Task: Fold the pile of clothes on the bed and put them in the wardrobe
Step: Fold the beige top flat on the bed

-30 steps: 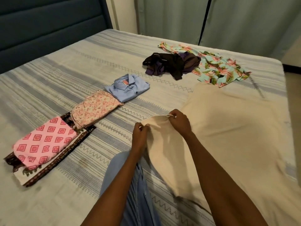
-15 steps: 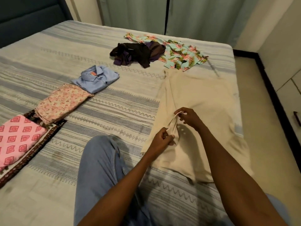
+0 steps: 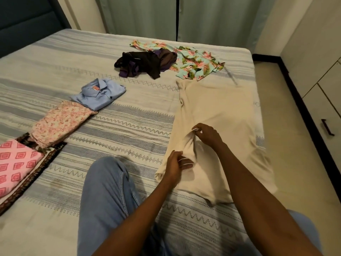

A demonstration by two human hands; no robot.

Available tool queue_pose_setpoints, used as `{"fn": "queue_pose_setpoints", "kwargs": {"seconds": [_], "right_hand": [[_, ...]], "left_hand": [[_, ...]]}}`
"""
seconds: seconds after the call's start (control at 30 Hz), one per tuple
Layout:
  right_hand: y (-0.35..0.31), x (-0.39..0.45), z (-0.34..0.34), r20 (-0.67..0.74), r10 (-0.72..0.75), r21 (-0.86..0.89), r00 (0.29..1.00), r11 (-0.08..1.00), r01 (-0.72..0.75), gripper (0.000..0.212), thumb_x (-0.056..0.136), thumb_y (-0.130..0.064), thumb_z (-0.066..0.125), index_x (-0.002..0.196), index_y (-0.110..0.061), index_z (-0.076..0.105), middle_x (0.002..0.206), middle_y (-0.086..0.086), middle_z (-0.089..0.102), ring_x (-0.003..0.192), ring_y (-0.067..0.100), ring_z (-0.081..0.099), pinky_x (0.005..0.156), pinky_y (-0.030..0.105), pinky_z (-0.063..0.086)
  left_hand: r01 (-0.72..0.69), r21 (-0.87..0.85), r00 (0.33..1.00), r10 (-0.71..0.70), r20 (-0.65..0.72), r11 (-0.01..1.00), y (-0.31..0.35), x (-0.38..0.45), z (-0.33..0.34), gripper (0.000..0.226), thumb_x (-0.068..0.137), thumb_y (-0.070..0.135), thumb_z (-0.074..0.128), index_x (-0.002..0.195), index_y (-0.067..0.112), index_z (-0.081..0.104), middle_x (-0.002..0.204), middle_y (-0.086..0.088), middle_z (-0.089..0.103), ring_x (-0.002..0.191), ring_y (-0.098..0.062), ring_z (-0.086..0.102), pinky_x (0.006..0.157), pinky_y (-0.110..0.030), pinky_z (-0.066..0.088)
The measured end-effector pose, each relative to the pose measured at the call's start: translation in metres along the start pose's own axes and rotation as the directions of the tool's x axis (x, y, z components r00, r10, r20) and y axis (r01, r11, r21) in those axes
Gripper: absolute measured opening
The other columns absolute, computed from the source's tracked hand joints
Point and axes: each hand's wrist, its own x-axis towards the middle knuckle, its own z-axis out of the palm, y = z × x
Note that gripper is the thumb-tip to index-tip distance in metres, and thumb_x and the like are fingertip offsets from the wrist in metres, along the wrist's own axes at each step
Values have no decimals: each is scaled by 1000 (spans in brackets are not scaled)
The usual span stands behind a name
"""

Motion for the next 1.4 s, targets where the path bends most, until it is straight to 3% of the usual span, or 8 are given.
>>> {"fn": "queue_pose_setpoints", "kwargs": {"seconds": [0.1, 0.37, 0.5, 0.63, 0.87, 1.17, 1.27, 1.4], "right_hand": [[-21, 5, 9, 19, -36, -13, 999, 999, 37, 27, 98, -37, 54, 123, -30, 60, 117, -6, 68, 110, 21, 61, 84, 34, 42], [-27, -12, 40, 18, 136, 5, 990, 991, -137, 32, 94, -33, 60, 125, -25, 56, 123, 2, 63, 116, 28, 59, 93, 36, 44], [-19, -33, 52, 42, 286, 94, 957, 953, -289, 44, 90, -53, 61, 117, -20, 52, 114, 8, 68, 105, 35, 64, 91, 38, 50], [-21, -44, 64, 123, 353, 84, 927, 927, -364, 63, 82, -64, 62, 121, -17, 48, 118, 10, 65, 99, 35, 68, 92, 43, 53], [-34, -69, 73, 191, 387, 93, 902, 908, -409, 51, 90, -25, 60, 133, -5, 41, 132, 19, 56, 120, 36, 55, 91, 35, 43], [-20, -101, 66, 167, 387, 399, 907, 815, -421, 37, 89, -6, 54, 119, -25, 40, 110, 14, 58, 84, 33, 68, 76, 46, 60], [-23, -109, 66, 150, 358, 253, 921, 887, -386, 32, 87, -6, 50, 112, -26, 48, 99, 9, 64, 69, 31, 70, 67, 33, 58], [-29, -112, 62, 83, 289, -7, 954, 957, -290, 37, 84, -15, 50, 117, -29, 57, 117, 4, 62, 106, 30, 61, 80, 31, 42]], "left_hand": [[-26, -110, 987, 8, -158, 994, 6, 0, -13, 8, 96, 14, 50, 97, 6, 49, 74, -17, 55, 58, -28, 63, 50, -35, 56], [20, 379, 961, 86, -262, 925, 3, -9, -54, 26, 97, 18, 57, 101, -8, 58, 71, -13, 65, 46, -22, 53, 45, -27, 43], [-34, 956, 913, 399, -89, 293, 10, -24, -71, 15, 90, 28, 58, 104, 24, 60, 109, 0, 62, 88, -20, 59, 72, -33, 46], [-76, 989, 949, 295, 111, -130, 7, -24, -85, 51, 88, 26, 64, 132, 13, 42, 131, -14, 43, 118, -38, 45, 96, -44, 39], [-278, 956, 916, 275, 293, -92, 19, -27, -90, 45, 85, 27, 72, 113, 21, 38, 105, -6, 57, 85, -28, 59, 71, -44, 53], [-305, 727, 870, 131, 476, -615, 31, -29, -98, 38, 94, 33, 57, 131, 23, 58, 121, -9, 58, 107, -33, 57, 86, -40, 47], [-378, 736, 889, 1, 457, -562, 39, -26, -99, 29, 92, 36, 64, 118, 23, 67, 120, -6, 56, 109, -28, 55, 86, -37, 46], [-457, 766, 880, -107, 462, -452, 48, -24, -103, 25, 90, 33, 69, 111, 21, 74, 117, -4, 64, 106, -26, 60, 87, -35, 48]]}}
